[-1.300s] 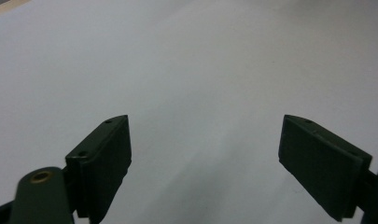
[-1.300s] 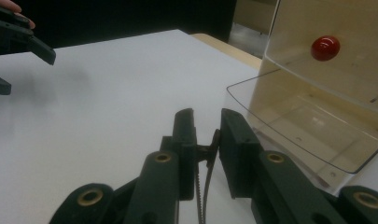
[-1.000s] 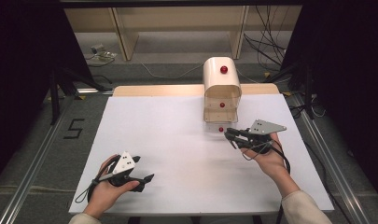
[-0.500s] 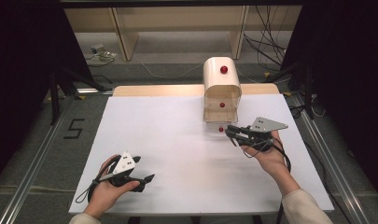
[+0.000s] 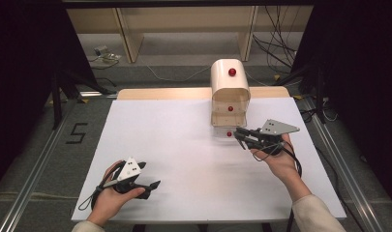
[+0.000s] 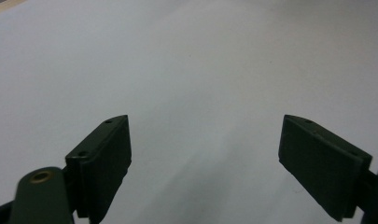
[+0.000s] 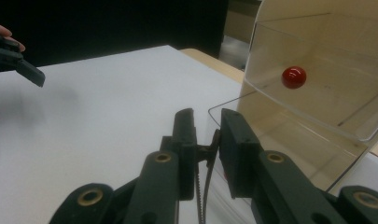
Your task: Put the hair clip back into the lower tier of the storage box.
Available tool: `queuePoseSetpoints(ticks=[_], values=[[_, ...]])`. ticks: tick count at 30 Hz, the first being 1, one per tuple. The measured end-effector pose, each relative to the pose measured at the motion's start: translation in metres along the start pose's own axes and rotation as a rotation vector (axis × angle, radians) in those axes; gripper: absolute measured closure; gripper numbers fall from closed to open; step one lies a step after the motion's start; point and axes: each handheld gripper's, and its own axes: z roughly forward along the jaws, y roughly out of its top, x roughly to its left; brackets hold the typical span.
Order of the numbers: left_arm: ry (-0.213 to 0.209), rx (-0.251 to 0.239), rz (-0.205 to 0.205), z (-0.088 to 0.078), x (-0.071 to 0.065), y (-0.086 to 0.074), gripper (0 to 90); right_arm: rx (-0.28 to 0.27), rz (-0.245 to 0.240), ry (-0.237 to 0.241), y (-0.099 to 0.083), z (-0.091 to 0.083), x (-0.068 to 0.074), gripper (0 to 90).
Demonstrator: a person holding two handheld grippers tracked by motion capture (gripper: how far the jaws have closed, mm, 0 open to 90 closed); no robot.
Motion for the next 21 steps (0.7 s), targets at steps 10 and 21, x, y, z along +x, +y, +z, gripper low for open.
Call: queuePoseSetpoints(ticks=[10,21], values=[[-0.002,0.0,-0.001,0.0002,-0.0003,-0.0001,17.0,-0.008,0.003,-0.005,0.0013,0.0002,-0.0007,76.9],[-0.001,-0.002,0.0,-0.0003,-0.0001,0.0001,17.0,-0.018,0.006,-0.008,0.003,-0.0003,-0.0018,76.9]])
